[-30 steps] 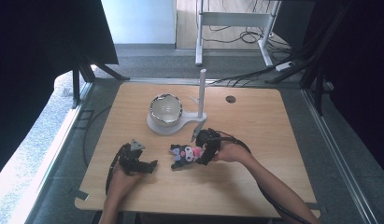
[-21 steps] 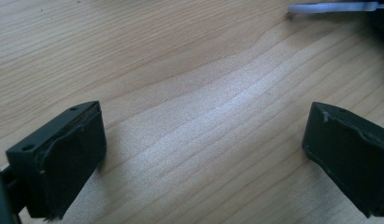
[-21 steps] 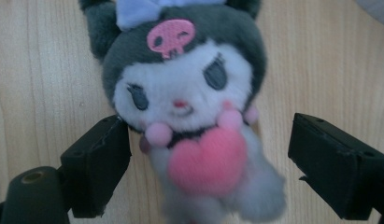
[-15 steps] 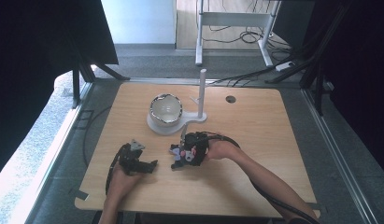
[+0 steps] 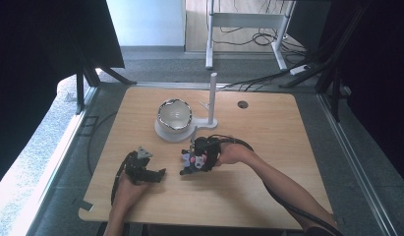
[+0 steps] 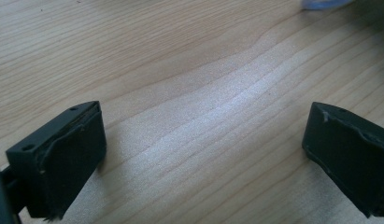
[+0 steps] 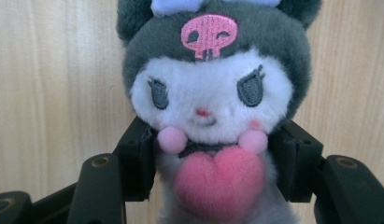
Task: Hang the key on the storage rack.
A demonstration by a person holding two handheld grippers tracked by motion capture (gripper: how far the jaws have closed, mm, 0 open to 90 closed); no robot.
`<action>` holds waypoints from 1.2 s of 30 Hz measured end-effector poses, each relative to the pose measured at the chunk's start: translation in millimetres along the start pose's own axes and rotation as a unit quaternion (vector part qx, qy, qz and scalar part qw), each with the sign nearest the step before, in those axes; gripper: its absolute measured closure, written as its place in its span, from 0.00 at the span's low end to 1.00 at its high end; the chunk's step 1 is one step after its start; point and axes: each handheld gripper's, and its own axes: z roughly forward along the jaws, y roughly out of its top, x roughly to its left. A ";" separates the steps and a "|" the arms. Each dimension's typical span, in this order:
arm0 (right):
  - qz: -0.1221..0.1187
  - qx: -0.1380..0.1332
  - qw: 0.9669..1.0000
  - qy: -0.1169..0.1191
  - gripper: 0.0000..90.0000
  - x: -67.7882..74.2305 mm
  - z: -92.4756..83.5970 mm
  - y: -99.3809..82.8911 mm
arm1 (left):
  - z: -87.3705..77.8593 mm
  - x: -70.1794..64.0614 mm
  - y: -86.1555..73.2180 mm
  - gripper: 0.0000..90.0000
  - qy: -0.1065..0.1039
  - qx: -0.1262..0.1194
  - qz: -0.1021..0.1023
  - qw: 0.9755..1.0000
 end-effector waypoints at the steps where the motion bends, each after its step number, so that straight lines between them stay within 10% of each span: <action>1: -0.002 -0.002 1.000 -0.001 0.45 -0.3 -3.0 -0.5 | 0.0 0.0 0.0 0.00 0.000 0.000 0.000 1.000; 36: 0.071 -0.021 0.997 -0.014 0.45 -24.2 -93.7 -56.6 | 0.0 0.0 0.0 0.00 0.000 0.000 0.000 1.000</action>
